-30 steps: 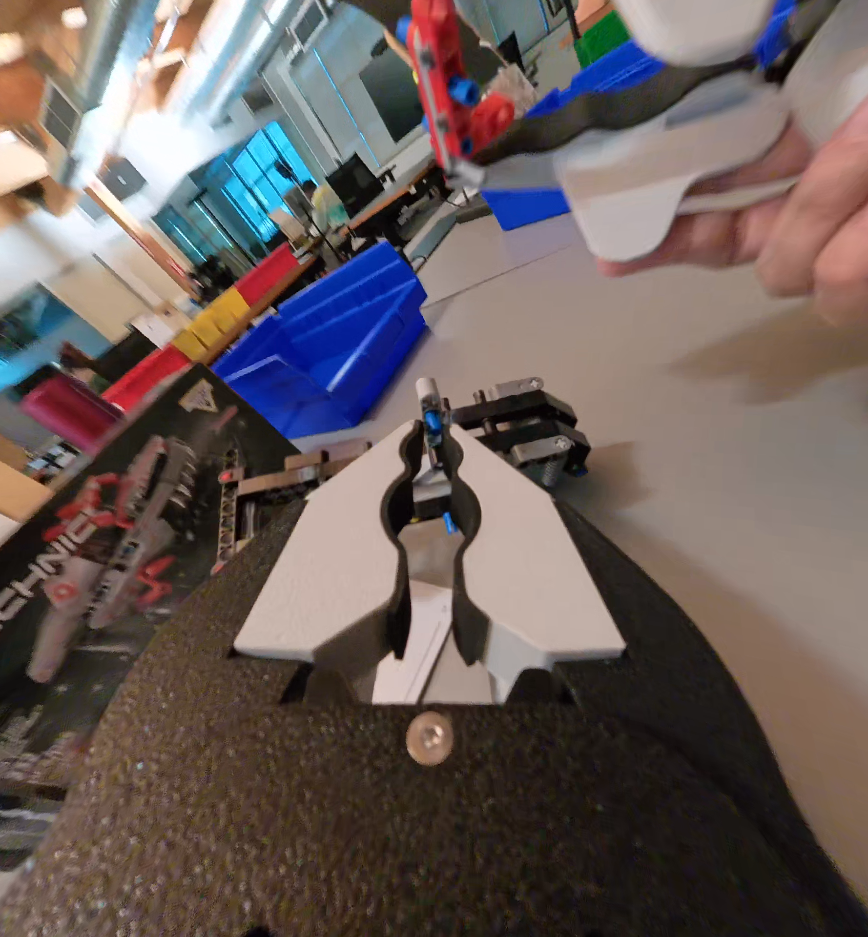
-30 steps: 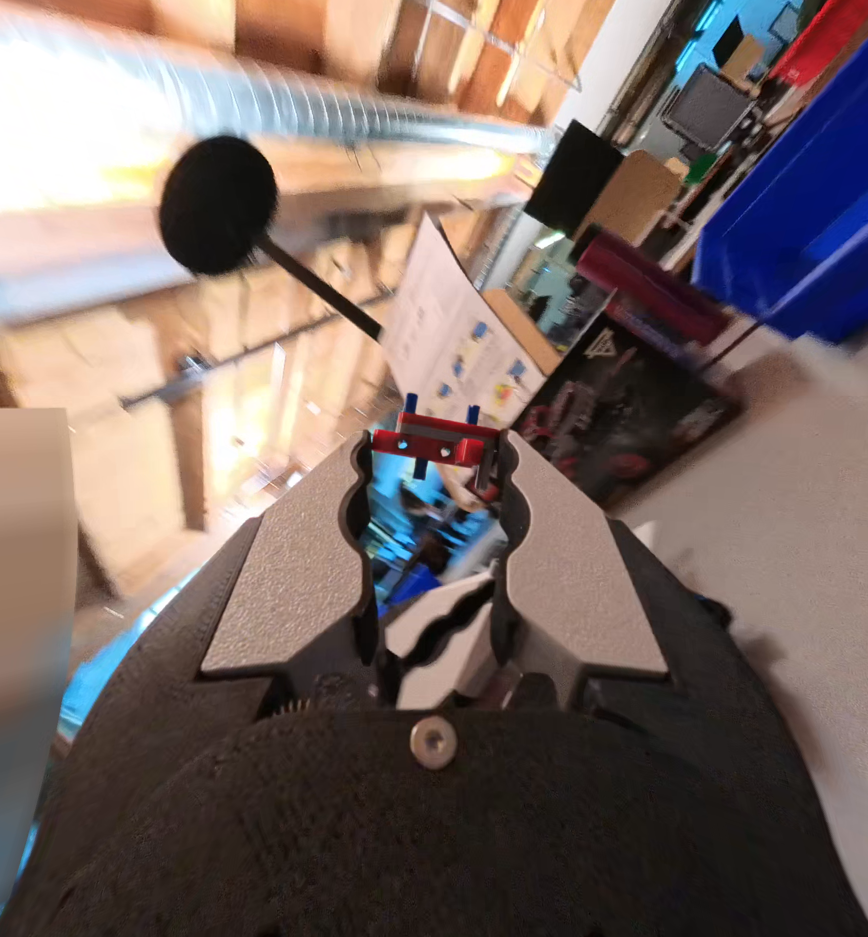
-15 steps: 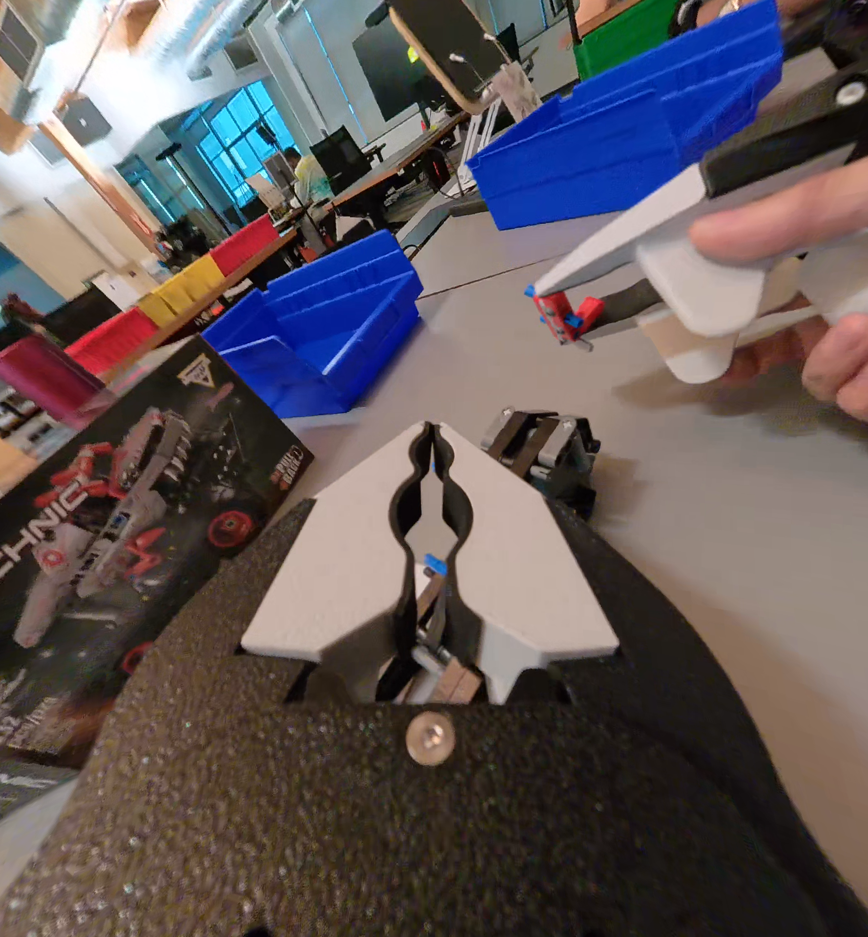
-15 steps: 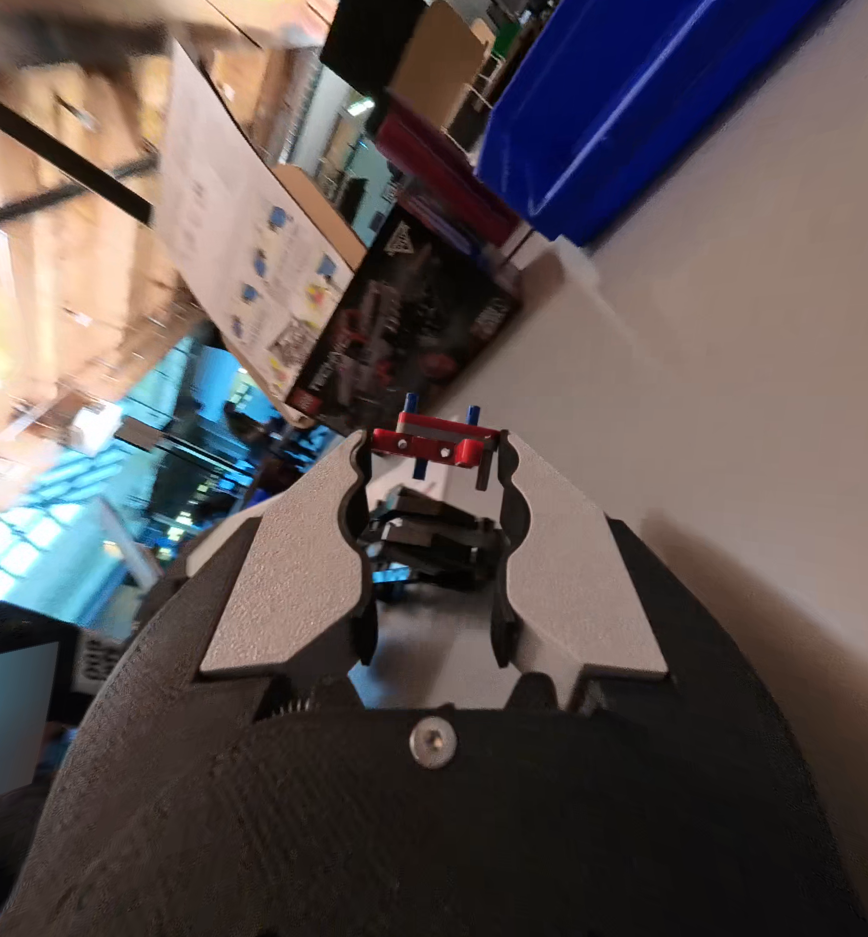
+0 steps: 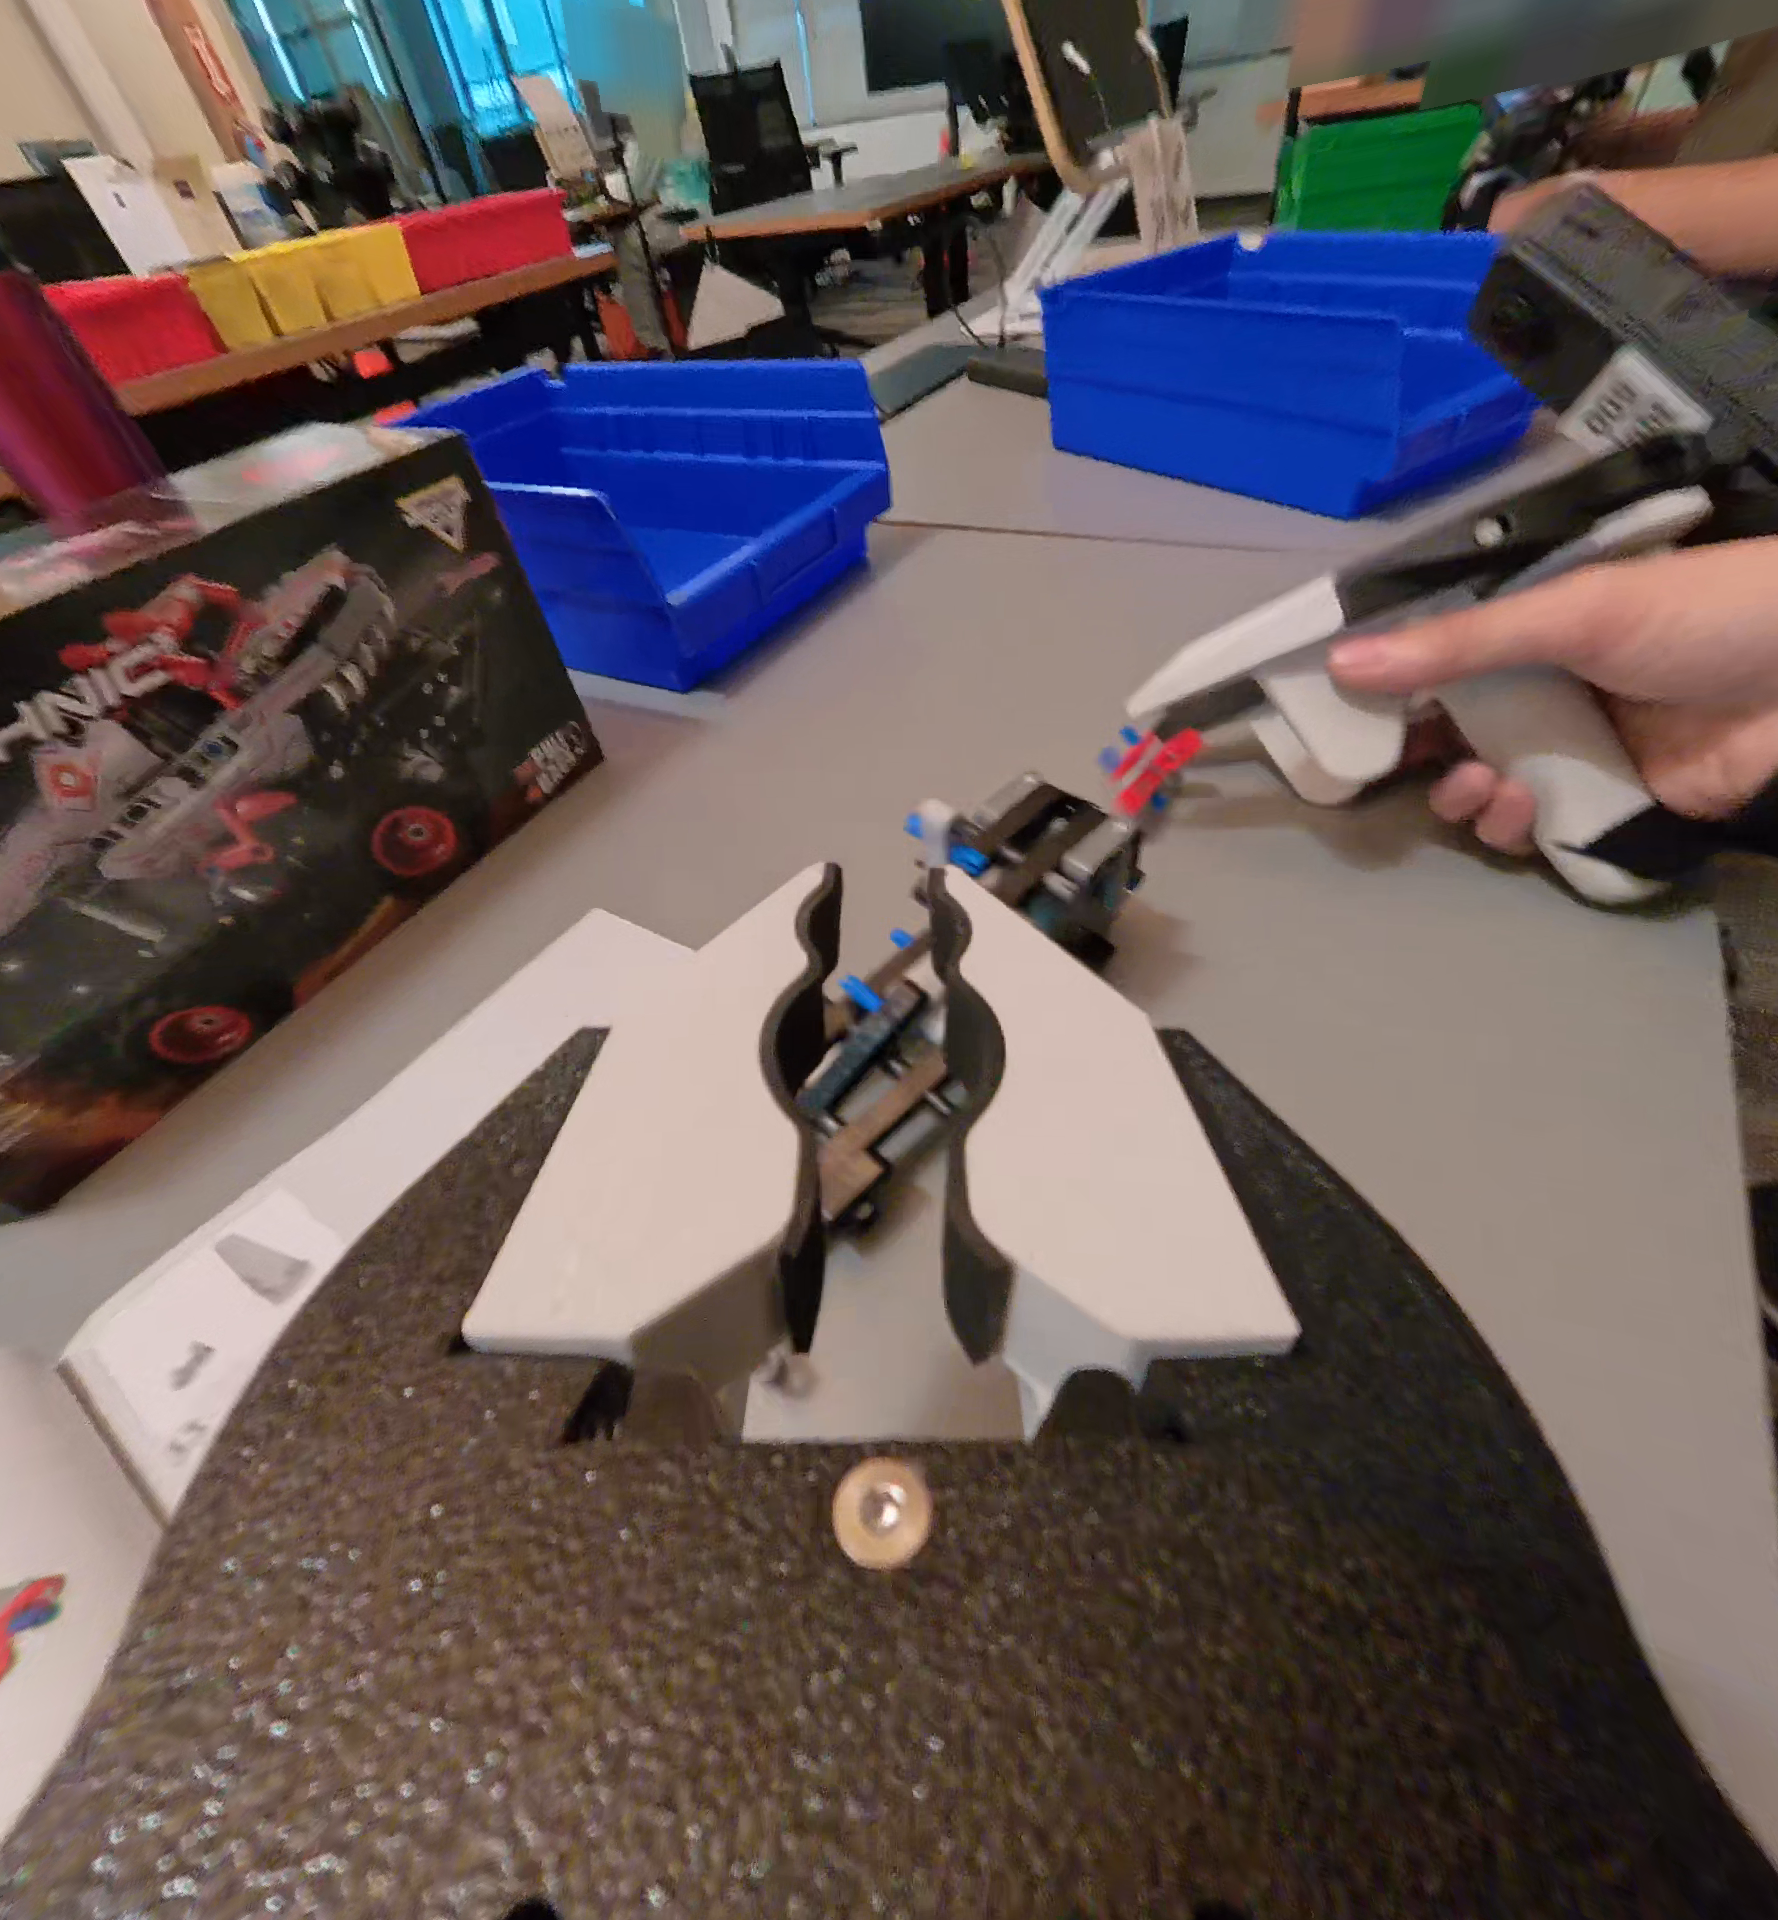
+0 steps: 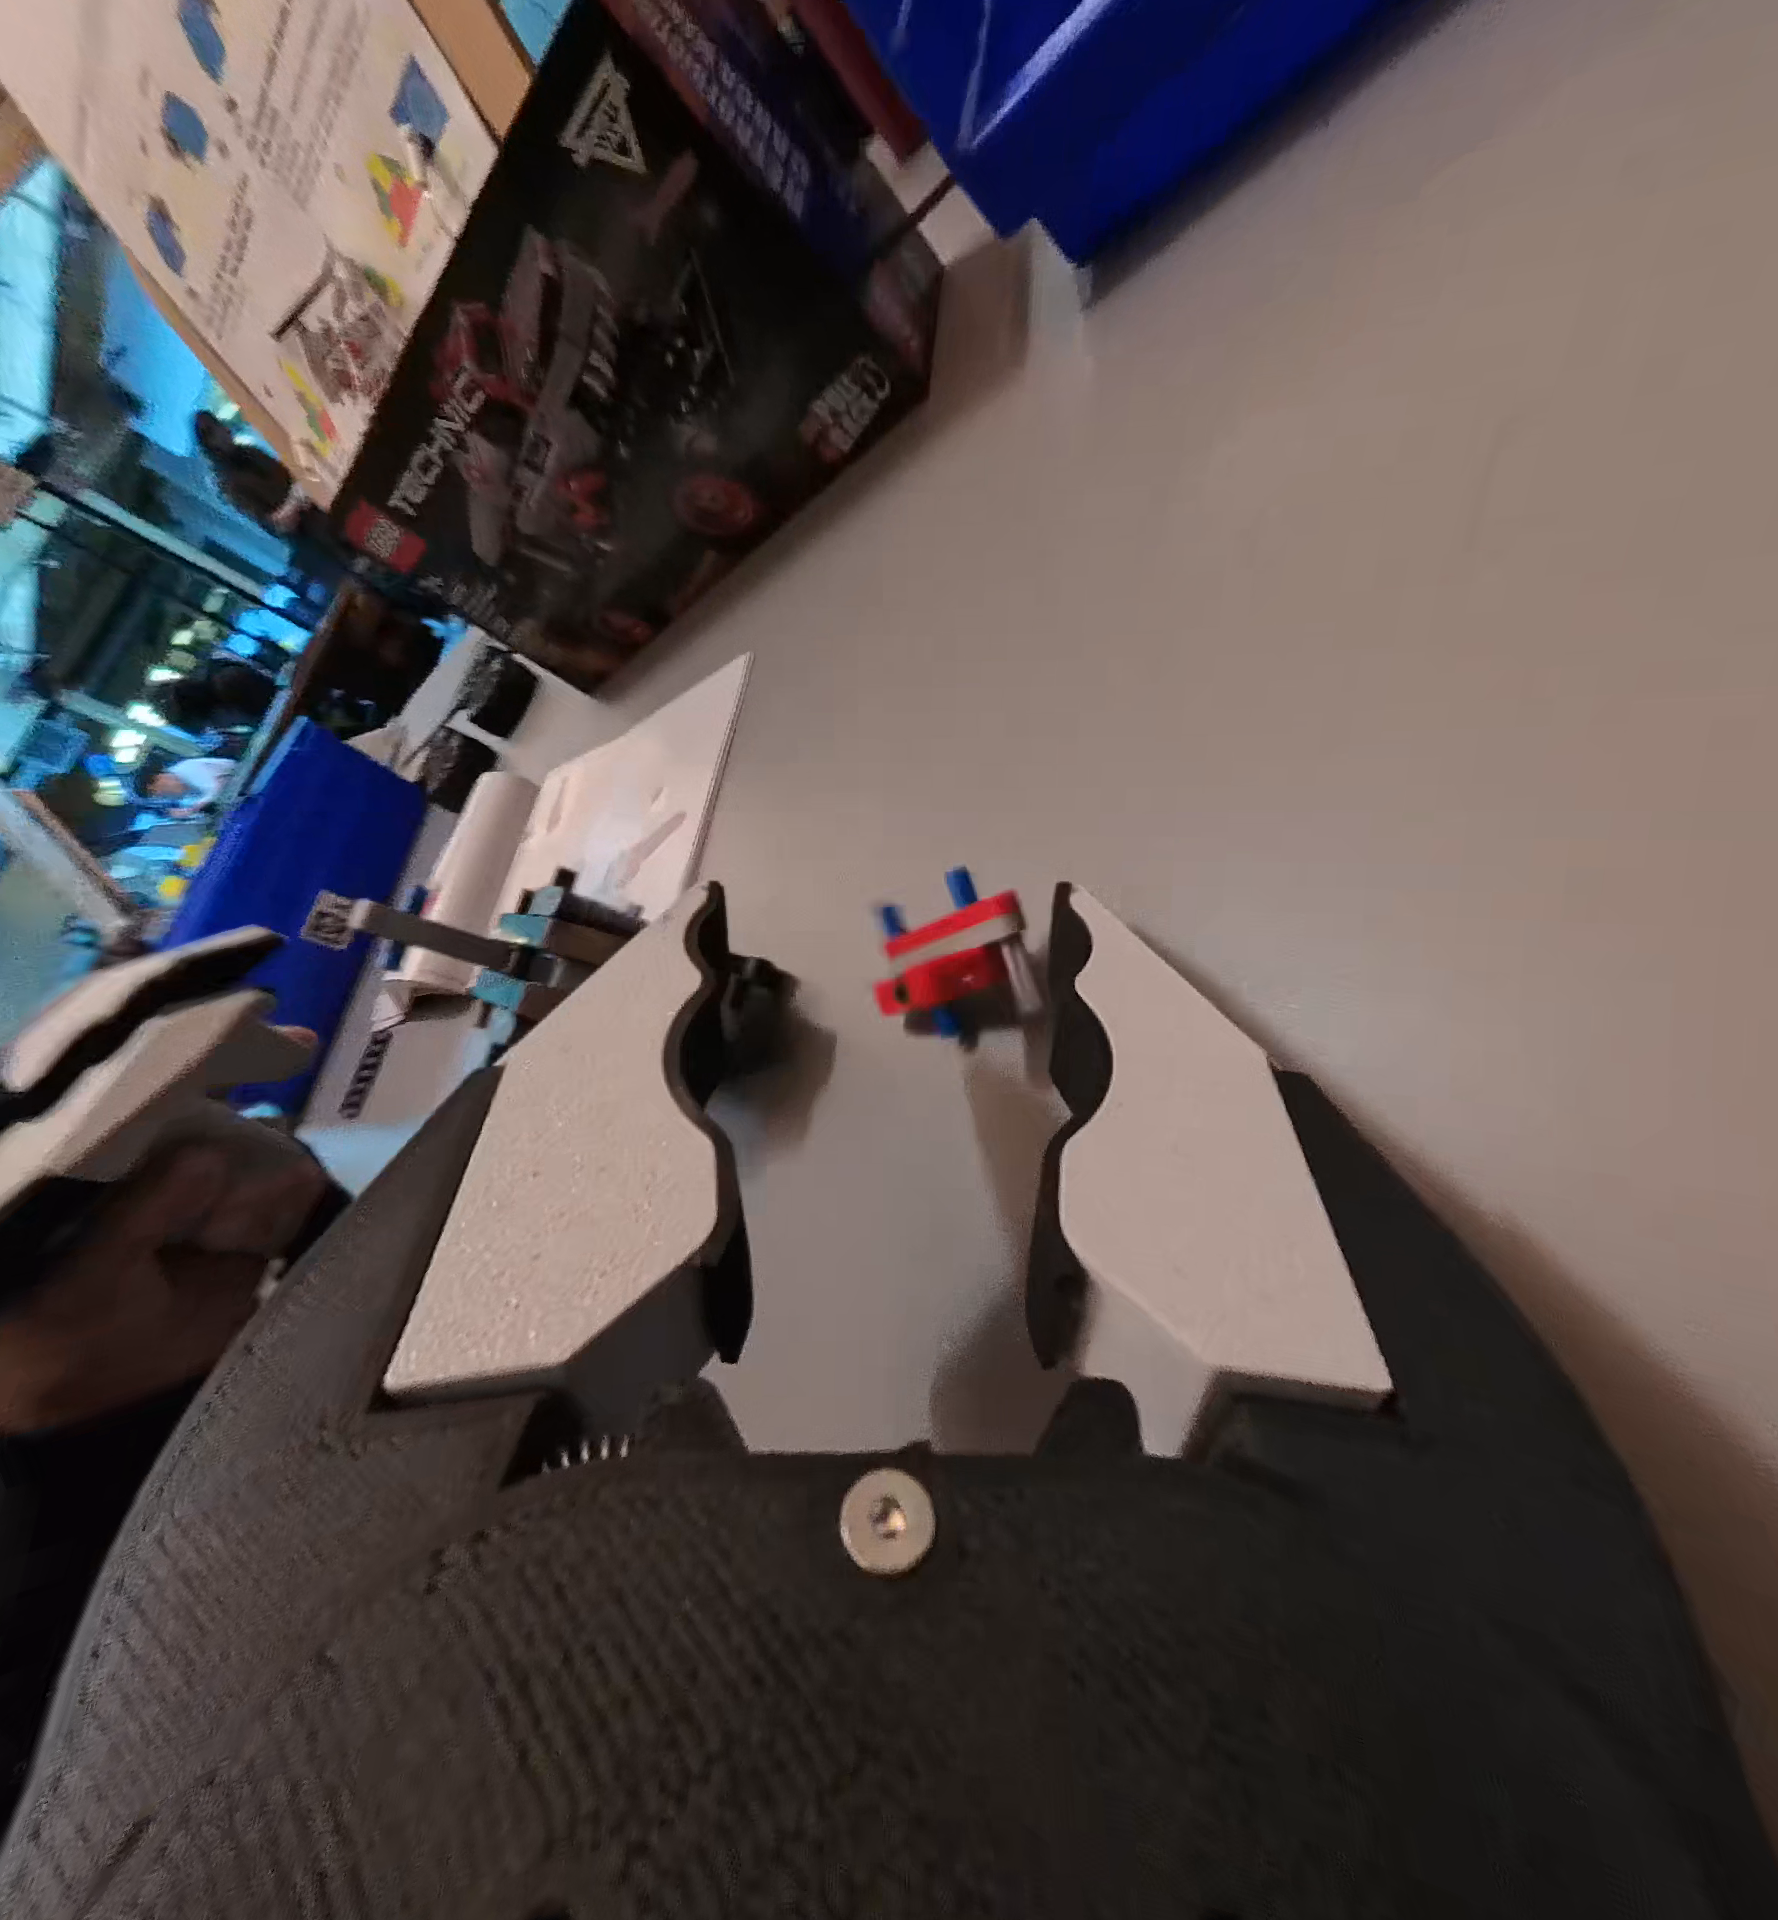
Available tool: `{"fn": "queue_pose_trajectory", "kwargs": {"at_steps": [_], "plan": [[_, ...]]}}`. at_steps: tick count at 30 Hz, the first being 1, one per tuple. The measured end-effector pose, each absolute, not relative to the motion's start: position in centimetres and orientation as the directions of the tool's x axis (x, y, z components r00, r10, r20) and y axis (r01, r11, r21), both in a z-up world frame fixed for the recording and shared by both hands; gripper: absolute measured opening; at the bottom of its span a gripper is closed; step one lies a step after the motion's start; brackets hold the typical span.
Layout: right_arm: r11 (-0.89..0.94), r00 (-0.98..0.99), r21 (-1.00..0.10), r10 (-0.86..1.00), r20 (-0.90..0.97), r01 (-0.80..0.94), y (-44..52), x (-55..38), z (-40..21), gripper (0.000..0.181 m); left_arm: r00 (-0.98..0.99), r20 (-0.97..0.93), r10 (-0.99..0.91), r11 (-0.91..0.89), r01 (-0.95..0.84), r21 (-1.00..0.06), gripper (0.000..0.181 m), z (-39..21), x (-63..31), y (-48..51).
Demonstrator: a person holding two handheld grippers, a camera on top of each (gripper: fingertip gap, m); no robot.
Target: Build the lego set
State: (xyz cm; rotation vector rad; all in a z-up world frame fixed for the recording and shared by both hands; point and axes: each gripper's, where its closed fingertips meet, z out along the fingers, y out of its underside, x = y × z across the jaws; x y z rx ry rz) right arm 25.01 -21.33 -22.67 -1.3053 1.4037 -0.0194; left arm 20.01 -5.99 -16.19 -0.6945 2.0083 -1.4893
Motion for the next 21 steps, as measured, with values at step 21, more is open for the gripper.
{"fn": "queue_pose_trajectory", "kwargs": {"at_steps": [21], "plan": [[-0.795, 0.912, -0.546, -0.390, 0.127, -0.264, -20.6, 24.0, -24.8, 0.006, -0.781, -0.111, -0.615, 0.328, -0.125, -0.936, 0.008, -19.5, 15.1, -8.2]]}}
